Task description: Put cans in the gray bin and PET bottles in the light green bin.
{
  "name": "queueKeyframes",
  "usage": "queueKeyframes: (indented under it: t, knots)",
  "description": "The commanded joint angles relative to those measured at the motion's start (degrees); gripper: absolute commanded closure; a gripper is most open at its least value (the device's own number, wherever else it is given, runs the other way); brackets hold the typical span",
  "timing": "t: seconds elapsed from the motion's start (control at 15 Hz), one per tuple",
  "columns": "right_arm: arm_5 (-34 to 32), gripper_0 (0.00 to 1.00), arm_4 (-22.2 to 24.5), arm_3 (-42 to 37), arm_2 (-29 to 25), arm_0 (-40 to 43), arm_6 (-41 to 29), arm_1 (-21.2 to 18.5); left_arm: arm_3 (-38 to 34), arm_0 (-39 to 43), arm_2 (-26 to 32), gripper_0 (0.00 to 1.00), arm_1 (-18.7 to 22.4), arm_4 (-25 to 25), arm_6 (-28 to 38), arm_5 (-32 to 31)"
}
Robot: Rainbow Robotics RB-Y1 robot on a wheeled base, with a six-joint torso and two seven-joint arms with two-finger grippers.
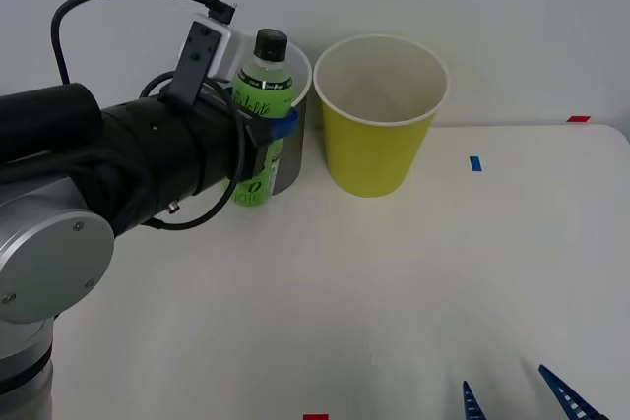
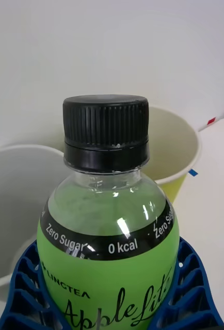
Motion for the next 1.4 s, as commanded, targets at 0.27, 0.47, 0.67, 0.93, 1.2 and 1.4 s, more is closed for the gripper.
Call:
queueKeyframes:
  t: [0.27,0.47,0.67,0.93,1.2,1.4]
  knots:
    - [0.0,0.00,0.0,0.0,0.0,0.0,0.0,0.0,6.0,-15.7,-3.2,0.93,-0.6,-10.1,9.0,3.5]
    - [0.0,0.00,0.0,0.0,0.0,0.0,0.0,0.0,12.8,-21.1,-3.7,0.93,-1.4,-10.4,10.2,0.0]
    - [0.0,0.00,0.0,0.0,0.0,0.0,0.0,0.0,22.4,-24.8,-5.5,0.95,-3.3,-9.9,11.3,-9.3]
    - [0.0,0.00,0.0,0.0,0.0,0.0,0.0,0.0,34.1,-30.6,-6.8,0.95,-5.4,-7.8,12.2,-18.8]
    - [0.0,0.00,0.0,0.0,0.0,0.0,0.0,0.0,43.2,-32.4,-9.1,0.95,-7.2,-4.2,11.2,-29.9]
    - [0.0,0.00,0.0,0.0,0.0,0.0,0.0,0.0,50.7,-32.6,-12.3,0.95,-6.8,-4.3,10.9,-40.6]
